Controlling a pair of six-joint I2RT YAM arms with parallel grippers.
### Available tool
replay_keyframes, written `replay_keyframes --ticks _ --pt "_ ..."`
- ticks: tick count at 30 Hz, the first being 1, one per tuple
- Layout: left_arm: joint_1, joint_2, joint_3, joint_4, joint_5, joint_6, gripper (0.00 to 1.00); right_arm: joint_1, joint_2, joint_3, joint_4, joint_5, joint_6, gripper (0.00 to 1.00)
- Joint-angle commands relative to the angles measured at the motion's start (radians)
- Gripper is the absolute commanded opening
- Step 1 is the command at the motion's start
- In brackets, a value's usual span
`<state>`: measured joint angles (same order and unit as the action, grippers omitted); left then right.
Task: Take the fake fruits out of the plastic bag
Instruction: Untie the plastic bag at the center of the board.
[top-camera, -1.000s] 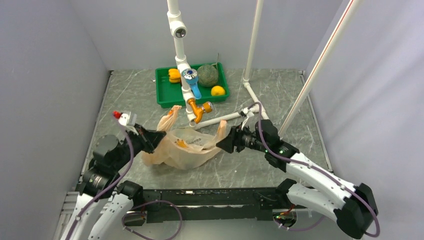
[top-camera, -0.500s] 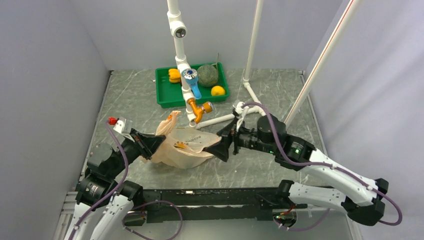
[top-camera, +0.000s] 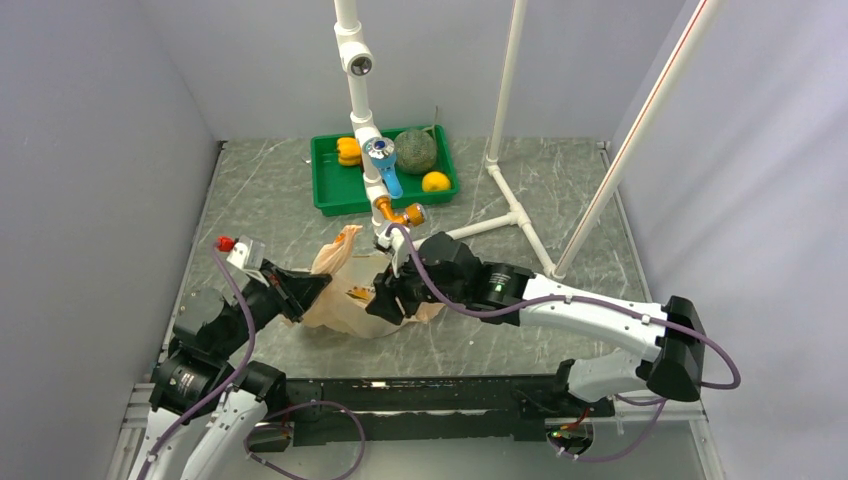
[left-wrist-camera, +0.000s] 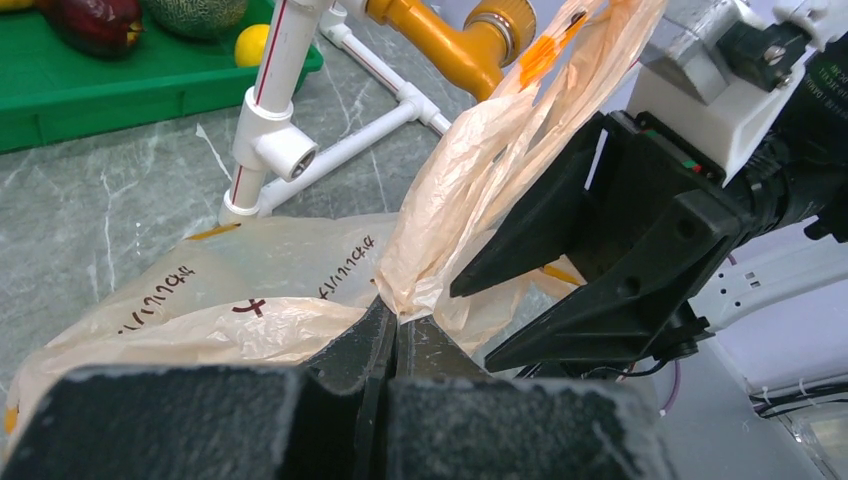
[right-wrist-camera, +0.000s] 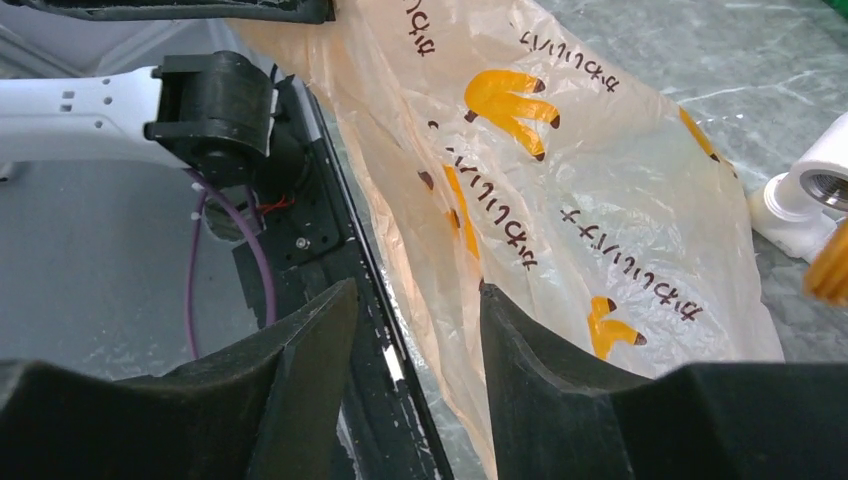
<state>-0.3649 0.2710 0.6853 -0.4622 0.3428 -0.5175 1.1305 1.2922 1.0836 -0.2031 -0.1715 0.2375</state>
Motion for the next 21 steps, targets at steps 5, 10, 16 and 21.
replay_keyframes --ticks 5,10,16,21 --pt "0.004 -0.024 0.037 -0.011 0.044 0.010 0.00 0.022 0.029 0.023 0.088 0.141 -0.050 0.51" --pt "0.004 -0.025 0.037 -0.017 0.048 0.013 0.00 0.022 0.045 0.040 0.072 0.182 -0.084 0.49" --pt "0.004 -0.014 0.047 -0.029 0.043 0.024 0.00 0.044 0.117 0.077 0.070 0.101 -0.122 0.53" --pt "0.005 -0.012 0.056 -0.039 0.040 0.029 0.00 0.060 0.138 0.064 0.103 0.093 -0.115 0.60"
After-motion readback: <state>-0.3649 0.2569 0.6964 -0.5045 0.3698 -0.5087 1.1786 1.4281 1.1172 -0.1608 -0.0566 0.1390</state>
